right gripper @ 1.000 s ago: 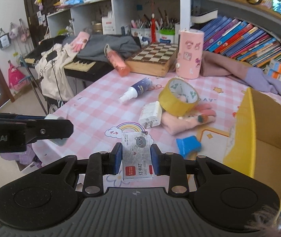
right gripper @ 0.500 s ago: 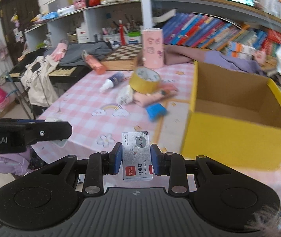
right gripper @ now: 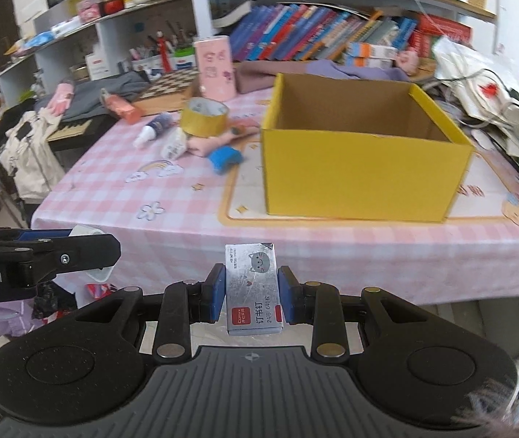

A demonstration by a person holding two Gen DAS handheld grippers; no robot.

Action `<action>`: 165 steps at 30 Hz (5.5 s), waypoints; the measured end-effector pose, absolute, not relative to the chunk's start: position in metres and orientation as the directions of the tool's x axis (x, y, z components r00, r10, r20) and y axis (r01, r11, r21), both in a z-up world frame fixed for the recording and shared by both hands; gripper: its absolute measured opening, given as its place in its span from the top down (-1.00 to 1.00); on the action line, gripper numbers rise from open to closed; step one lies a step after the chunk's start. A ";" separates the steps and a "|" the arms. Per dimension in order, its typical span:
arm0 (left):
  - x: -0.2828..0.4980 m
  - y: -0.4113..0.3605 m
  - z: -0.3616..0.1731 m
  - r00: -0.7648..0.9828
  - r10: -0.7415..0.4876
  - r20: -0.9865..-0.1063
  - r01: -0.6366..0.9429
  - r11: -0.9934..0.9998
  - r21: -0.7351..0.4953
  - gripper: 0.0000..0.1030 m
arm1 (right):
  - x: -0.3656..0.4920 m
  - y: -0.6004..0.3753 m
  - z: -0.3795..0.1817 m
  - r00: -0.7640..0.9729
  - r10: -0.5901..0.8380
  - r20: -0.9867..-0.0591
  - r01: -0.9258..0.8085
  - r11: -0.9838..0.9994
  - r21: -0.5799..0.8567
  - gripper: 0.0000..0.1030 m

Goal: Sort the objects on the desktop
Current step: 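Lift both held items and carry them over the yellow box, then lower both tools into the box and open them to drop the items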

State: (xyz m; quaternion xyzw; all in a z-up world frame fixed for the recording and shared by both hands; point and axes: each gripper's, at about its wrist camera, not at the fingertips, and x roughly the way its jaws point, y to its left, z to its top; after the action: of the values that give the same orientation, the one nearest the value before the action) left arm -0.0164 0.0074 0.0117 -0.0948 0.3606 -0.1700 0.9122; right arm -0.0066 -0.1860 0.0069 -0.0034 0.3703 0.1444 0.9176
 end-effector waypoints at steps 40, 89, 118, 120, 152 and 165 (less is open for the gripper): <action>0.026 -0.045 0.019 0.618 -0.498 -0.609 0.416 0.864 -0.284 0.18 | 0.009 -0.231 0.013 0.722 0.126 -0.680 -0.114 0.992 0.062 0.45; 0.051 -0.056 0.016 0.594 -0.546 -0.590 0.476 0.830 -0.289 0.18 | 0.028 -0.239 0.007 0.687 0.054 -0.725 -0.036 0.999 0.040 0.45; 0.124 -0.115 0.043 0.648 -0.541 -0.536 0.476 0.837 -0.270 0.18 | 0.109 -0.282 0.052 0.782 0.144 -0.606 -0.142 0.988 0.052 0.45; 0.129 -0.119 0.044 0.663 -0.527 -0.532 0.465 0.847 -0.260 0.18 | 0.120 -0.286 0.053 0.783 0.156 -0.602 -0.164 0.986 0.043 0.45; 0.278 -0.169 0.004 0.654 -0.248 -0.715 0.363 0.932 0.009 0.18 | 0.298 -0.271 0.000 0.602 0.288 -0.745 -0.639 0.734 -0.232 0.45; 0.303 -0.179 -0.023 0.557 -0.141 -0.819 0.353 0.932 0.079 0.18 | 0.333 -0.256 -0.036 0.482 0.215 -0.849 -0.784 0.538 -0.309 0.45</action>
State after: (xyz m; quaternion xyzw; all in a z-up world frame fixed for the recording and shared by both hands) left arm 0.3030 -0.1789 -0.0231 0.1180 0.4490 -0.1415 0.8743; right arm 0.3328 -0.2563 -0.0365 -0.3591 0.3959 0.3194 0.7825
